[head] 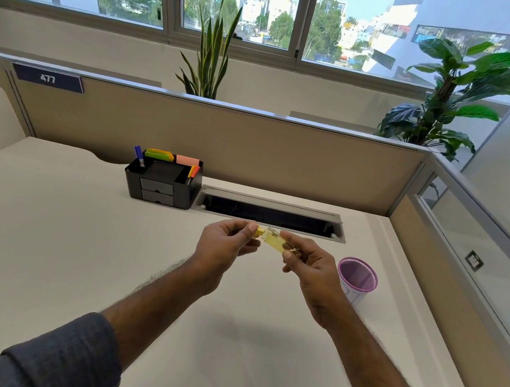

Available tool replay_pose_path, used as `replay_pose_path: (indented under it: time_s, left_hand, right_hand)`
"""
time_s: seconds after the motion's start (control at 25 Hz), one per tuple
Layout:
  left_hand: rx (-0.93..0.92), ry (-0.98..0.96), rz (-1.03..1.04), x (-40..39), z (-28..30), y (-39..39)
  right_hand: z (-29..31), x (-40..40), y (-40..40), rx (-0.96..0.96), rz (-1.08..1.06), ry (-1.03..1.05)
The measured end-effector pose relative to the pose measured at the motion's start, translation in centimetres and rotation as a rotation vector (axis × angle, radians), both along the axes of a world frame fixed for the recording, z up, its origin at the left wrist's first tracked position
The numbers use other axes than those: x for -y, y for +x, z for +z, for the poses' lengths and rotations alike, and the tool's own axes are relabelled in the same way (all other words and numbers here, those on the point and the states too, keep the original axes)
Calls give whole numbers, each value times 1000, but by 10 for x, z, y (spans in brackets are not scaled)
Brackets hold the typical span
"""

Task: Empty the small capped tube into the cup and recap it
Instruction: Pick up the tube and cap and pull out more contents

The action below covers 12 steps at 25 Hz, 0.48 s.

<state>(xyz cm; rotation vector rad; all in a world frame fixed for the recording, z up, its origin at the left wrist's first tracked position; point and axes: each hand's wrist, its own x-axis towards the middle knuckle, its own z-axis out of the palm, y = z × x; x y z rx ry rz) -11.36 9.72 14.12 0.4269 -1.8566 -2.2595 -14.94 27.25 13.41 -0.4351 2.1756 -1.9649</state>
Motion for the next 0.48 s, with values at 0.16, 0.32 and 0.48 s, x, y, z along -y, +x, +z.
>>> replay_pose_path:
  time_s: [0.16, 0.32, 0.48]
  left_hand:
    - [-47, -27, -60, 0, 0, 4]
    - [-64, -56, -106, 1, 1, 7]
    - [-39, -59, -127, 4, 0, 7]
  right_hand:
    - [1, 2, 2, -32, 23, 3]
    - [0, -1, 4, -21, 5, -48]
    - [2, -5, 4, -40, -23, -104]
